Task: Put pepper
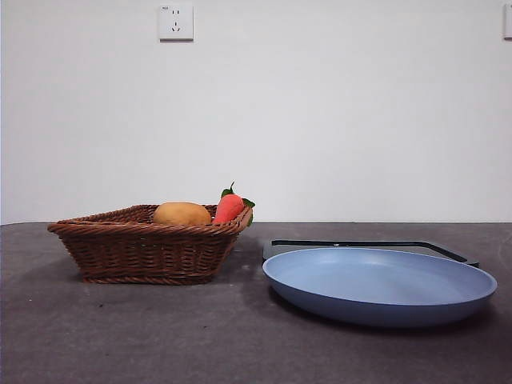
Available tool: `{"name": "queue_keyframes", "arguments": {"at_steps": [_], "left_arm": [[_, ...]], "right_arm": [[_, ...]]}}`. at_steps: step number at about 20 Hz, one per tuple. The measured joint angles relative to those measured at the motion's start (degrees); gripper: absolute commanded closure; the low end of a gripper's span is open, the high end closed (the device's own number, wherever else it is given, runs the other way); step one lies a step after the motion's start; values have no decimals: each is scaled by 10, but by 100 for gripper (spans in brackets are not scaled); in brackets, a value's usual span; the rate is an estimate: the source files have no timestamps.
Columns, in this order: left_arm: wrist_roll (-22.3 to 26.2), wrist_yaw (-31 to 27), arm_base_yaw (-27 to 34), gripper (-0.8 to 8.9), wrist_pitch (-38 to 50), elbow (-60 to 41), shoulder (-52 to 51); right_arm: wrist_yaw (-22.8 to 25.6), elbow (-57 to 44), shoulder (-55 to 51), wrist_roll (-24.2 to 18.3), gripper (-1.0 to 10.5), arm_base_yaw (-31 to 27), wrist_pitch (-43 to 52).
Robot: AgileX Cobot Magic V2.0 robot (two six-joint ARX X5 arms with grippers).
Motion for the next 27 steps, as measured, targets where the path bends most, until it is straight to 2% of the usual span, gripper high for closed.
{"name": "queue_keyframes", "arguments": {"at_steps": [4, 8, 12, 15, 20, 25, 27], "left_arm": [[-18, 3, 0, 807, -30, 59, 22], [-18, 20, 0, 807, -66, 123, 70], [-6, 53, 0, 807, -106, 176, 126], [25, 90, 0, 807, -148, 219, 172], [104, 157, 0, 807, -230, 288, 242], [190, 164, 0, 807, -344, 360, 293], [208, 164, 0, 798, -353, 374, 301]], "right_arm": [[0, 63, 44, 7, 941, 0, -10], [-1, 132, 113, 9, 941, 0, -60], [-34, 210, 184, 1, 941, 0, -136], [-67, 276, 237, -22, 941, 0, -210], [-106, 372, 320, -75, 941, 0, -341], [-120, 423, 372, -154, 941, 1, -468], [-120, 424, 379, -175, 933, 1, -482]]}}
